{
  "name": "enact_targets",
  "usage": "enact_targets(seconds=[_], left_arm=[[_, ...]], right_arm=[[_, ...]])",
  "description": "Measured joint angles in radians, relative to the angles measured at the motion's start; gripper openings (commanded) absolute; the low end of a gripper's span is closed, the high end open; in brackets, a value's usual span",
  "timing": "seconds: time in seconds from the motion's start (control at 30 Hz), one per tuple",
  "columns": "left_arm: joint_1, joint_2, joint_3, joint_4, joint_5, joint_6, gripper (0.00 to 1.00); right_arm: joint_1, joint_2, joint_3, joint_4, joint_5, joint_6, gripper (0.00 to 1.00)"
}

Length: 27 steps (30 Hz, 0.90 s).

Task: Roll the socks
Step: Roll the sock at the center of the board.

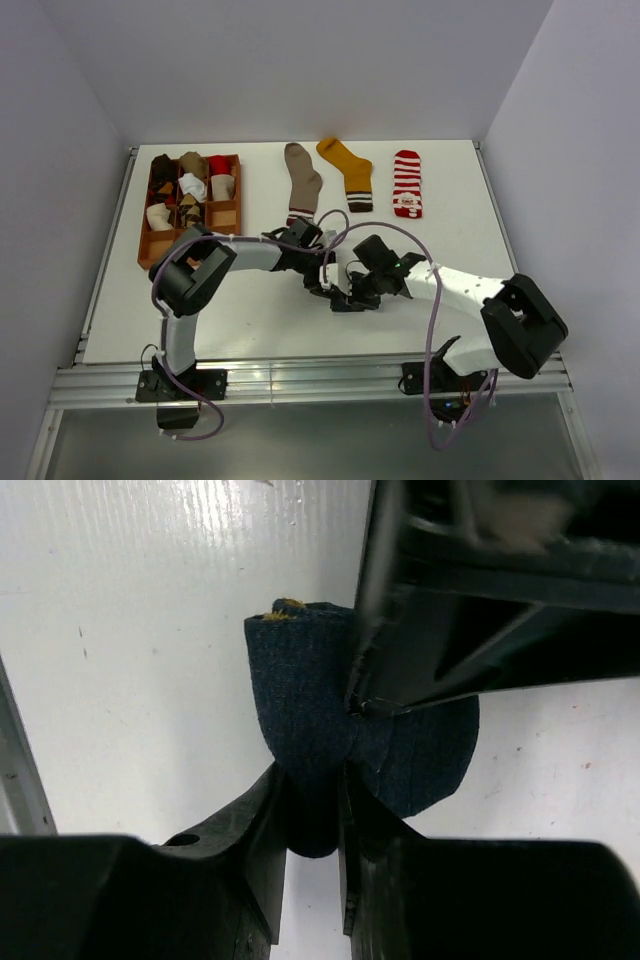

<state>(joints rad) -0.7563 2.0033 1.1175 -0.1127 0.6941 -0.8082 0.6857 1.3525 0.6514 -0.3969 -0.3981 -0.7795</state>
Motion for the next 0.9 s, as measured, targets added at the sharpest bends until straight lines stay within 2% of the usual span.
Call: enact_targets(seconds=[0.23, 0.5, 0.73, 0.9], left_arm=[[0.0, -0.15, -0.191, 0.187, -0.145, -0.049, 0.37], [0.0, -0.291, -0.319, 0.262, -0.31, -0.032, 0.41], [-0.029, -0.359, -0.331, 0.259, -0.443, 0.121, 0.49], [-0.088, -0.359, -0.288, 0.251, -0.454, 0.245, 0.51]], right_arm=[[-0.121, 0.164, 0.145, -0.139, -0.18, -0.042, 0.19], [-0.239, 0.408, 0.366, -0.392, -0.345, -0.079, 0.19], [-0.286, 0.599, 0.541, -0.595, -0.412, -0.077, 0.23], [-0.294, 0.676, 0.612, -0.683, -0.426, -0.063, 0.22]])
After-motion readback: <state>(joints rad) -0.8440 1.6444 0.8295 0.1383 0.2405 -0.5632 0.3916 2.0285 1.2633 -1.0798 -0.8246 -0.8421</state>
